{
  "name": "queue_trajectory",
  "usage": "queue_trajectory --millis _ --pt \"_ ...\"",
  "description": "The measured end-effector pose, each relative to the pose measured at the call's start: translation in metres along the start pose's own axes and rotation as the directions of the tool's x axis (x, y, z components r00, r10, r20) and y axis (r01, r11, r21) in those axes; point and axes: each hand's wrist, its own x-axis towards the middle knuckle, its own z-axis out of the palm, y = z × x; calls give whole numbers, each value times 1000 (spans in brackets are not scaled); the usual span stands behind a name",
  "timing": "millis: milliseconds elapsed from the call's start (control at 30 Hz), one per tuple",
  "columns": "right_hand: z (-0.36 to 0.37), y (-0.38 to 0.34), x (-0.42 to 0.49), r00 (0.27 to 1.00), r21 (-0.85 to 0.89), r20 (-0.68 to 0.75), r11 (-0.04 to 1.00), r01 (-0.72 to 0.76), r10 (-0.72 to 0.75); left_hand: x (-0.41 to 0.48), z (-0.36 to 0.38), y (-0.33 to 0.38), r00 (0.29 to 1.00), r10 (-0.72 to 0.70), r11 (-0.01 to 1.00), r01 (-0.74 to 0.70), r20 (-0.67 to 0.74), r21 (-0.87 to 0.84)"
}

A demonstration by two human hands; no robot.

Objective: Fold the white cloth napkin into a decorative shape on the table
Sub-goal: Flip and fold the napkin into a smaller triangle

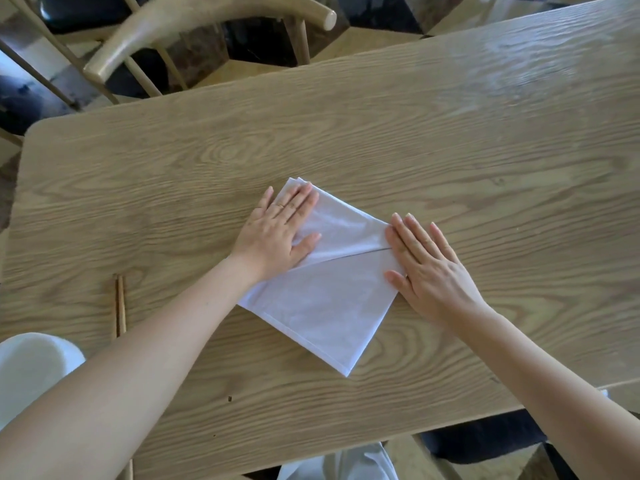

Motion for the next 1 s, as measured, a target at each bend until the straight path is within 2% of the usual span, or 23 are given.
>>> queue_trajectory --millis 200,367,500,633,733,800,1000 --pt "4 0 -2 1000 5 21 1000 -12 12 10 -10 -12 1000 -3 1000 3 19 -2" --pt "2 -3 -3 999 -27 23 999 -33 34 -33 -13 -11 998 -11 962 -8 -68 -272" --pt "-5 -18 3 999 -20 -36 1000 15 -15 -70 -9 -4 996 93 975 -95 -17 -203" --pt "0 -48 22 988 46 14 987 155 -155 -71 -11 2 981 125 987 -138 -151 -79" --pt "12 -56 23 987 10 38 987 158 -158 -86 -3 16 963 128 990 -138 -237 -28" --pt "14 -56 22 988 -1 23 988 152 -152 -100 2 24 963 130 989 -141 -237 -32" --pt "7 -58 22 988 30 33 988 148 -149 -106 0 19 995 -46 999 44 -83 -24"
